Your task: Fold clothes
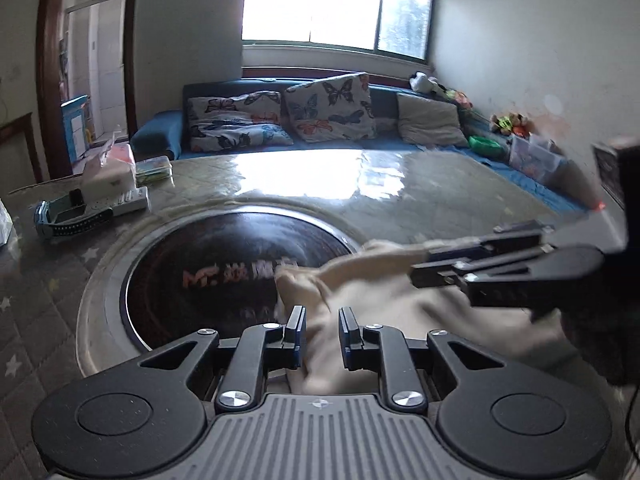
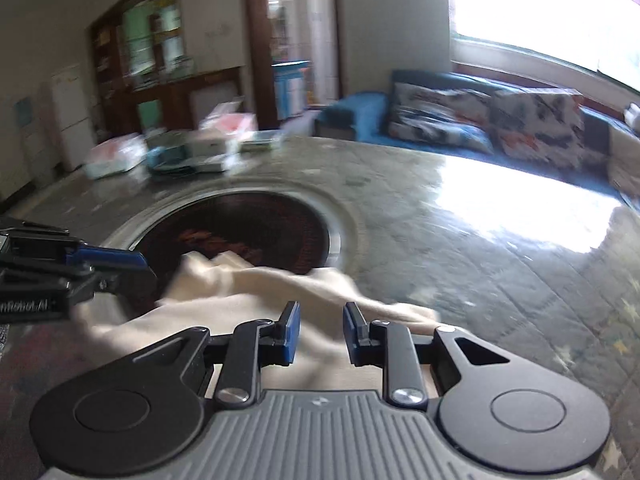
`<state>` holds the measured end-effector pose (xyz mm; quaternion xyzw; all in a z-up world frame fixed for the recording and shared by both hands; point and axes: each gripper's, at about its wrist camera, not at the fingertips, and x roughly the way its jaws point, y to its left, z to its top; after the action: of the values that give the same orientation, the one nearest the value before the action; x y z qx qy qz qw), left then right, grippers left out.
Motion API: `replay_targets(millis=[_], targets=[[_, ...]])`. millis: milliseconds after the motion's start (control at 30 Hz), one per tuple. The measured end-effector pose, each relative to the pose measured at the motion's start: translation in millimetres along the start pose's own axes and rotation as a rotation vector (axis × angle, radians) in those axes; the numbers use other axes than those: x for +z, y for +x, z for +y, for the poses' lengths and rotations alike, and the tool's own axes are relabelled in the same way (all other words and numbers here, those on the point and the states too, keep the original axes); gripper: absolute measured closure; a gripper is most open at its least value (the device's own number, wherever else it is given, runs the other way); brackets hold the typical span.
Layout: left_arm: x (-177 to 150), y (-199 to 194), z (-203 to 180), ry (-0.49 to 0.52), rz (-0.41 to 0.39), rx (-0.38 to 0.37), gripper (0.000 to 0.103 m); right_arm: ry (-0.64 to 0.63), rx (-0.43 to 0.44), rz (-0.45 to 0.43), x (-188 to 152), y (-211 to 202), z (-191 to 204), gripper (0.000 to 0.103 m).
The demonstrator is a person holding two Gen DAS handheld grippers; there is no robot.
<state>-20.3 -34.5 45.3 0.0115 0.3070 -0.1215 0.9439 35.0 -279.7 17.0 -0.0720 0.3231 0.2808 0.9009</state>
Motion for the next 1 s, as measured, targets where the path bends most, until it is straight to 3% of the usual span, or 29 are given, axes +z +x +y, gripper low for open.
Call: replay_targets(millis=[133, 267, 467, 667, 800, 900, 1000], targets=[[-16, 10, -1, -0.011, 0.051, -0.003, 0.084, -0.045, -0.025, 0.03, -5, 11, 8, 0.08], [-20, 7, 4, -0.061, 0.071, -0.059, 0.086, -0.058, -0.024, 0.046, -10, 7, 11, 0.08], [-27, -11, 2, -0.021, 0.081, -0.116, 0.086, -0.091, -0.015, 0.076, -21, -11, 18, 0.08], [1, 0, 12, -0.046, 0.039, -0.088, 0.086, -0.071, 0.007, 0.051, -8, -18, 22, 0.082], [13, 31, 16, -0.069, 0.067, -0.084, 0.086, -0.045, 0.038, 0.058, 7, 3, 24, 0.089], [13, 53, 20, -0.068, 0.091, -0.007, 0.086, -0.047, 0.042, 0.084, 11, 22, 26, 0.093], [11, 60, 28, -0.107, 0.097, -0.004, 0.085, -0.072, 0.024, 0.078, 12, 33, 28, 0.094]])
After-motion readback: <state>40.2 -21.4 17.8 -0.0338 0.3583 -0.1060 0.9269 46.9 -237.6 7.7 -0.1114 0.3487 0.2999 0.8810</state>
